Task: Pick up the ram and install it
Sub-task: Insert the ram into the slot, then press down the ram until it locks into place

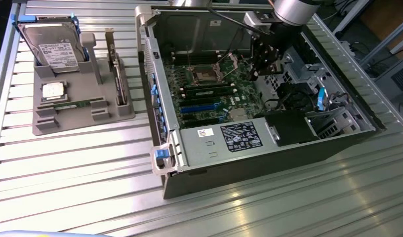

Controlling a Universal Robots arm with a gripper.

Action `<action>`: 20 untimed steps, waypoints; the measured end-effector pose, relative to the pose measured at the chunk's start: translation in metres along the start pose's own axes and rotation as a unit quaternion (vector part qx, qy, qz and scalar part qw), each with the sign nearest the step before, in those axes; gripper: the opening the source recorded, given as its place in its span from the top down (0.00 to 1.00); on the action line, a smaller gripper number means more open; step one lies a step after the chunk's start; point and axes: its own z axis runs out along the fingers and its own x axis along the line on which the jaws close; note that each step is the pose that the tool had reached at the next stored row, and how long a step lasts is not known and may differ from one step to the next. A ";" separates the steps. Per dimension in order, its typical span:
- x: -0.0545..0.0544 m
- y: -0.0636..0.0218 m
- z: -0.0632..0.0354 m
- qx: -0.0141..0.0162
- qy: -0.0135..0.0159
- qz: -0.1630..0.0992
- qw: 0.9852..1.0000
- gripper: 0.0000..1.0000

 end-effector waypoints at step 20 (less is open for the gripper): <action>0.000 -0.0085 -0.0166 -0.004 0.001 0.000 1.000 0.90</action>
